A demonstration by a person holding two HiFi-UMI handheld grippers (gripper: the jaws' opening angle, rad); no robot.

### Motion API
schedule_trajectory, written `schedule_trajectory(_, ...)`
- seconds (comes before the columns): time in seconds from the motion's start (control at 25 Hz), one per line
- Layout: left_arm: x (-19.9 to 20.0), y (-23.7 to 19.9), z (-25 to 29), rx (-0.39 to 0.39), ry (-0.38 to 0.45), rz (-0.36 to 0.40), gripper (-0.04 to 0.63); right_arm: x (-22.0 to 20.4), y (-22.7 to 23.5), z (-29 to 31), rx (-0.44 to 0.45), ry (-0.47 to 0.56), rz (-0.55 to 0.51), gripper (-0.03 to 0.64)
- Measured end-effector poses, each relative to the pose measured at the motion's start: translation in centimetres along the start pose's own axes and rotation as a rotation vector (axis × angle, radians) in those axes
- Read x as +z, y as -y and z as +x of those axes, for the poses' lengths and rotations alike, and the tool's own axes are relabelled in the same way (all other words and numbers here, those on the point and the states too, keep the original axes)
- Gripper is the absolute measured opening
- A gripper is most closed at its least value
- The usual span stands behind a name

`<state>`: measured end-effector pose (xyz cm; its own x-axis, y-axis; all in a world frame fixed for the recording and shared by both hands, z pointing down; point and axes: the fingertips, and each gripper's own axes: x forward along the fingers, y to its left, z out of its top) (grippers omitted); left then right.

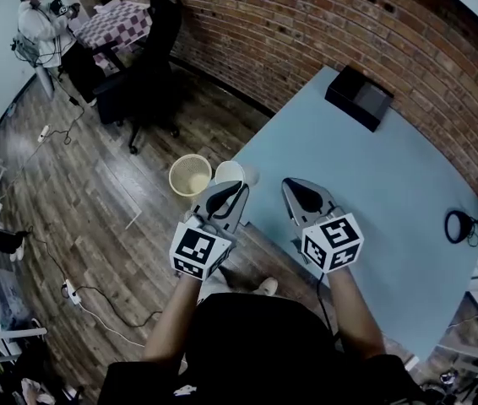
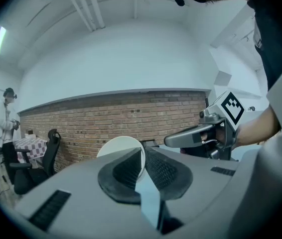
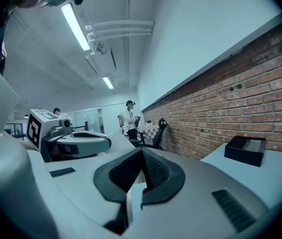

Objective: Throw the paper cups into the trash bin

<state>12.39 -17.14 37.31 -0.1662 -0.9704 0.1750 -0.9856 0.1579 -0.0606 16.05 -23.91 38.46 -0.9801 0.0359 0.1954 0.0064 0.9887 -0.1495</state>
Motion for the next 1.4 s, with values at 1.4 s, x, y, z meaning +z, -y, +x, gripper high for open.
schedule_trajectory(1.4, -1.5, -23.0, -14.3, 0.072, 0.063, -0.026, 0.031, 3.4, -16.6, 20.0, 0.036, 0.002, -0.041, 0.005)
